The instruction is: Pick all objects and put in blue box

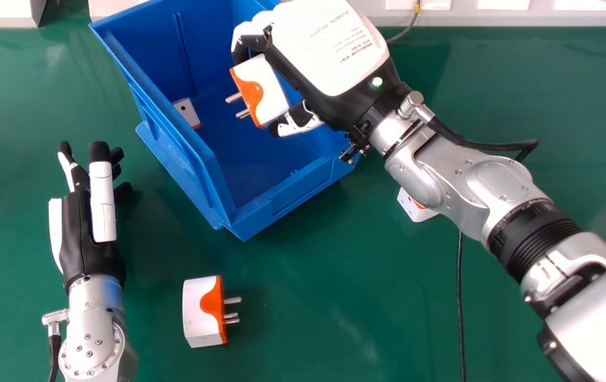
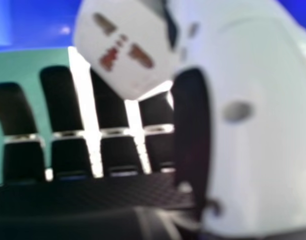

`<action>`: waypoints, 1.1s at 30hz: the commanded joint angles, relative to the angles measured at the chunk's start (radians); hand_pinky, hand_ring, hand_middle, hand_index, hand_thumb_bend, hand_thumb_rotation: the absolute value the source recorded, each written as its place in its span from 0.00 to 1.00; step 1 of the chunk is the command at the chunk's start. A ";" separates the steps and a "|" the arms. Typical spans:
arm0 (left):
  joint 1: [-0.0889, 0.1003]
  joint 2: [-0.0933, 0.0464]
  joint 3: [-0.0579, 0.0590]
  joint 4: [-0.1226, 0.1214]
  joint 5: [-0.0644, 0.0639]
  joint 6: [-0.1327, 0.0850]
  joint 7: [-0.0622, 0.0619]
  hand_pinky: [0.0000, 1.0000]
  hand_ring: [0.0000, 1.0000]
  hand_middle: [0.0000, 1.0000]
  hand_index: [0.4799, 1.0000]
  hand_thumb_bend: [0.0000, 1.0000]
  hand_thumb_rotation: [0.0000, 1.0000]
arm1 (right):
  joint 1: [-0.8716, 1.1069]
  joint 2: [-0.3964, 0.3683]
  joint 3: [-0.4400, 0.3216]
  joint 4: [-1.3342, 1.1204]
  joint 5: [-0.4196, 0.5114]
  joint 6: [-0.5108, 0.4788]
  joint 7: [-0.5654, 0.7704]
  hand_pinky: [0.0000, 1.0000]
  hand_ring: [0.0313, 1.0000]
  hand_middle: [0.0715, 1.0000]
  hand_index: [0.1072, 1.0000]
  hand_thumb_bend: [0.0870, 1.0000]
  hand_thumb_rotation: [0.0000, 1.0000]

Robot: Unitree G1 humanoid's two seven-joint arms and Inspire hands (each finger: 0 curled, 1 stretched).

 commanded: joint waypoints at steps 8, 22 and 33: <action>-0.007 0.002 -0.011 0.003 0.014 -0.012 -0.005 0.85 0.90 0.87 0.90 0.94 0.99 | -0.016 -0.011 0.006 -0.052 -0.007 0.071 -0.025 0.34 0.46 0.50 0.44 0.45 0.00; -0.011 0.002 -0.008 0.007 0.012 -0.013 -0.006 0.85 0.91 0.87 0.90 0.93 0.99 | 0.022 -0.019 -0.009 -0.133 0.032 0.113 0.036 0.83 0.92 0.93 0.85 0.86 0.12; -0.009 0.005 -0.009 0.006 0.014 -0.012 -0.005 0.85 0.91 0.87 0.90 0.93 0.99 | 0.043 -0.034 -0.008 -0.167 0.036 0.116 0.010 0.97 0.99 0.99 0.93 0.92 0.14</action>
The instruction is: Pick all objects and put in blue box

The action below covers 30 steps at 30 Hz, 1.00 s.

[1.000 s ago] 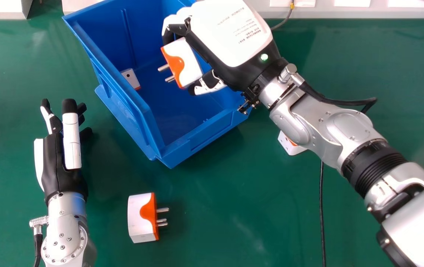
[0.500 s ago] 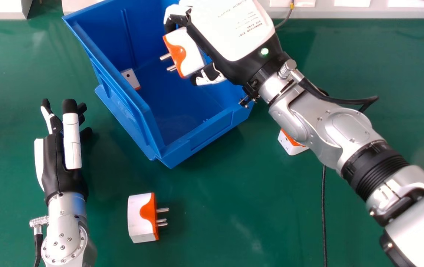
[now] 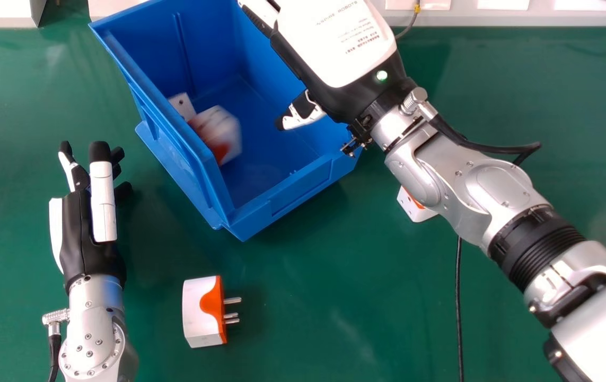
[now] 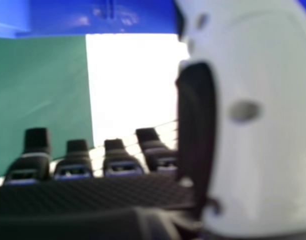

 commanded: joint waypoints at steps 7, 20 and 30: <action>0.002 0.003 -0.005 -0.011 0.012 -0.008 -0.007 0.85 0.91 0.87 0.90 0.94 0.99 | 0.122 -0.094 -0.081 -0.245 0.034 -0.009 -0.053 0.99 1.00 1.00 0.93 0.97 0.17; 0.020 0.009 -0.001 -0.042 0.010 -0.002 -0.011 0.85 0.91 0.87 0.90 0.95 0.99 | 0.282 -0.131 -0.177 -0.012 0.075 -0.196 -0.551 0.98 1.00 1.00 0.99 0.99 0.46; 0.036 0.022 0.008 -0.052 0.001 -0.009 -0.029 0.85 0.91 0.87 0.90 0.94 0.99 | 0.298 -0.126 -0.099 0.248 0.020 -0.188 -0.736 0.92 1.00 1.00 1.00 1.00 0.70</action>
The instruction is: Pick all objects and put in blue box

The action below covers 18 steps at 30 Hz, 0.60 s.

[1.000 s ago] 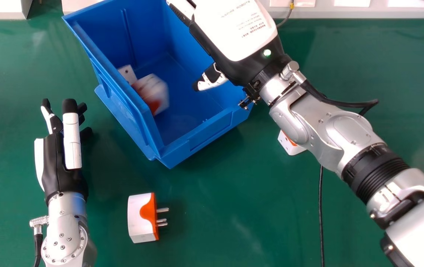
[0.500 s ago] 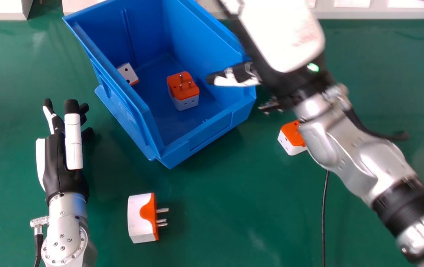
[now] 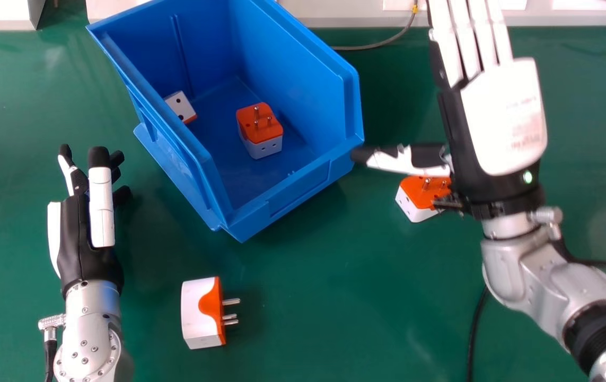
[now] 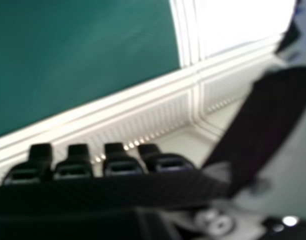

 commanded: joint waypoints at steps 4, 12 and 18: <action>0.021 0.013 0.007 -0.049 0.001 -0.007 -0.010 0.85 0.91 0.87 0.90 0.94 0.99 | 0.007 0.023 0.033 0.082 0.018 0.023 0.023 0.90 0.98 1.00 1.00 1.00 0.77; 0.056 0.017 0.010 -0.098 0.001 0.002 -0.014 0.85 0.91 0.87 0.90 0.94 0.99 | 0.059 0.024 0.041 0.030 0.093 0.013 0.338 0.88 0.96 0.97 1.00 1.00 0.82; 0.064 0.023 0.014 -0.106 0.000 0.006 -0.019 0.85 0.91 0.87 0.90 0.94 0.99 | 0.122 0.042 0.012 -0.144 0.166 0.294 0.811 0.87 0.95 0.97 0.99 1.00 0.81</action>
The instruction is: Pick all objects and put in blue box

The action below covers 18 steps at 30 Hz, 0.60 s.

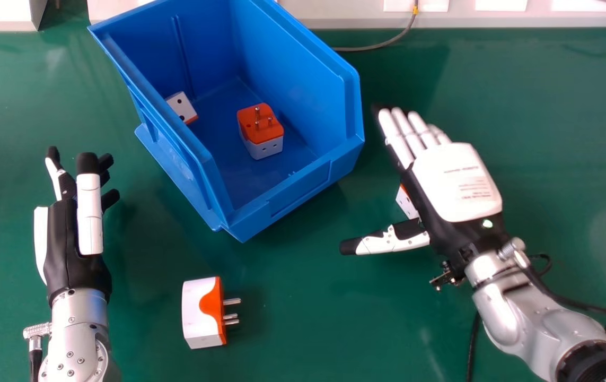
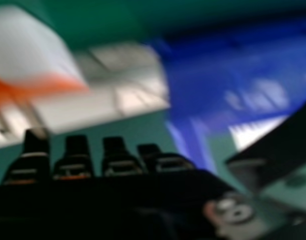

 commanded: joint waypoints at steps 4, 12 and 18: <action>0.013 0.015 0.010 -0.039 0.000 0.001 -0.007 0.85 0.91 0.87 0.90 0.94 0.99 | 0.014 0.017 0.020 -0.141 -0.006 0.317 0.401 0.87 0.95 0.97 0.98 1.00 0.74; 0.014 0.020 0.020 -0.034 -0.010 -0.005 -0.025 0.85 0.90 0.86 0.90 0.93 0.99 | 0.027 0.007 0.022 -0.245 -0.005 0.438 0.511 0.85 0.94 0.97 0.95 0.95 0.57; 0.012 0.021 0.031 -0.032 -0.019 -0.005 -0.039 0.85 0.90 0.86 0.90 0.93 0.99 | 0.022 0.007 0.020 -0.246 -0.006 0.485 0.505 0.84 0.93 0.98 0.92 0.93 0.49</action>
